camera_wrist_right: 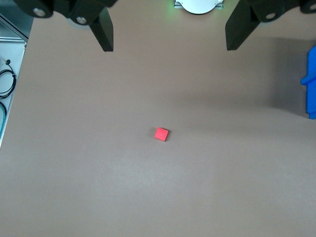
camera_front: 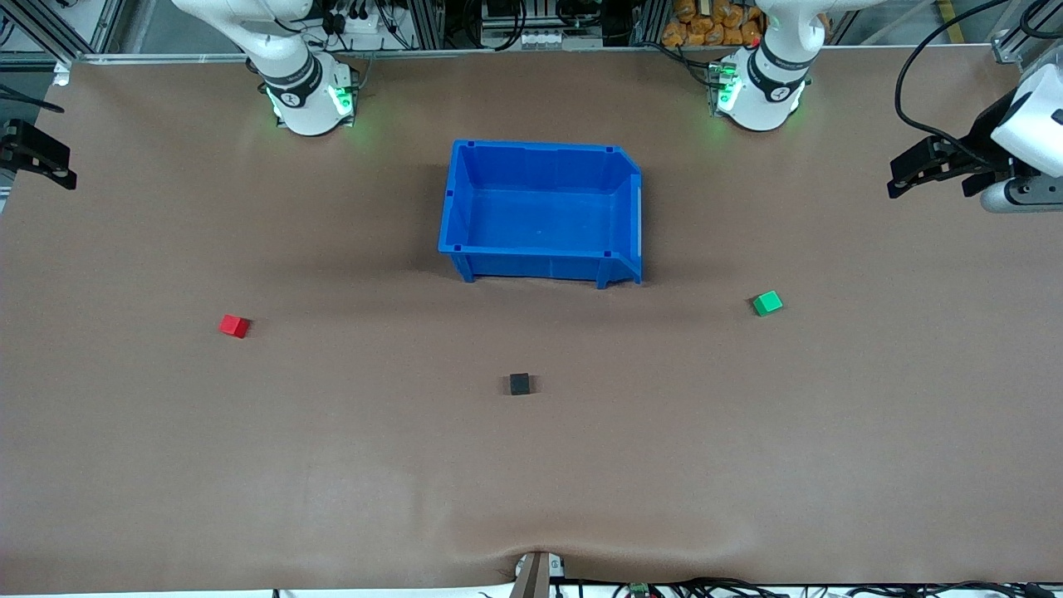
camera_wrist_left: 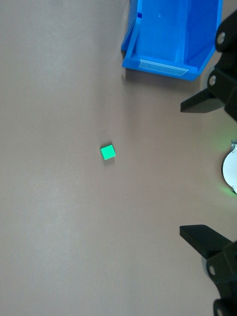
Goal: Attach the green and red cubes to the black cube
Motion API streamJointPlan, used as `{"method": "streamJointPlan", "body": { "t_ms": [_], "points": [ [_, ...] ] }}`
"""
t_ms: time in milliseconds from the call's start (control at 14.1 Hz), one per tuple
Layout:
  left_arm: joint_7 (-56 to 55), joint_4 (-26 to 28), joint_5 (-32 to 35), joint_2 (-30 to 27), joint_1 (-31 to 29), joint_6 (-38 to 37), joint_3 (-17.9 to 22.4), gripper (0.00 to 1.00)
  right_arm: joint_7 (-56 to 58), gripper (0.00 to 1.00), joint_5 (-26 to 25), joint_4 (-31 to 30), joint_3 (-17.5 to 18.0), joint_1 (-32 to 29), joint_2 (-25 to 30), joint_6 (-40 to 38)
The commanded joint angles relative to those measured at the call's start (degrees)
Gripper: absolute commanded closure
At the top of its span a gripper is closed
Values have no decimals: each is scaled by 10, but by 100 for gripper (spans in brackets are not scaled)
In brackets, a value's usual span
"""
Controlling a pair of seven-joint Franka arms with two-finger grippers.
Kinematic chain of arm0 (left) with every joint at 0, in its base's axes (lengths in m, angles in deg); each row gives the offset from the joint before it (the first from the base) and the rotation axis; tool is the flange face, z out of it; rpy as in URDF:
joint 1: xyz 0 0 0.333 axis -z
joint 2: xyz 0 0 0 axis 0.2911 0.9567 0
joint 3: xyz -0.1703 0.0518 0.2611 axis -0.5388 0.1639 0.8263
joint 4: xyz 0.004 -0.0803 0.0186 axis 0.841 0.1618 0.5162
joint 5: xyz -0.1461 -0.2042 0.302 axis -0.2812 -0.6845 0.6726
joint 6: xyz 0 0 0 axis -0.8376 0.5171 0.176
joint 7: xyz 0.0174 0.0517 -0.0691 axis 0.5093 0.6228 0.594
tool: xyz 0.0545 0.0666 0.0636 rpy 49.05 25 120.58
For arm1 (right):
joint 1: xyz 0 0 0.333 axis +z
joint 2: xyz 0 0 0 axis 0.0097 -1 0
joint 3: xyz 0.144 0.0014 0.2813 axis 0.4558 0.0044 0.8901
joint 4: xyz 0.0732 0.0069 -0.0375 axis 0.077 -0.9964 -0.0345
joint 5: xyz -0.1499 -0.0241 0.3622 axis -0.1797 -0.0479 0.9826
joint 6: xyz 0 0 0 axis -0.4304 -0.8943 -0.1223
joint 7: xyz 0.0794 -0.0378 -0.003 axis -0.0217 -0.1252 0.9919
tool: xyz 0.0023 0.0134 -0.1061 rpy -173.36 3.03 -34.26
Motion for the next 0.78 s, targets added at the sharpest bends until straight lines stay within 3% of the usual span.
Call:
{"method": "streamJointPlan", "body": {
  "t_ms": [0,284,711],
  "points": [
    [-2,-13,4,8,3,0,0,0,2,0,-2,15,0,0,-8,-7],
    [-3,-20,5,12,4,-1,0,0,1,0,-3,14,0,-1,-8,-7],
    [-1,-25,3,29,3,-3,0,0,1,0,-22,13,-1,-2,-64,-5]
  ]
}}
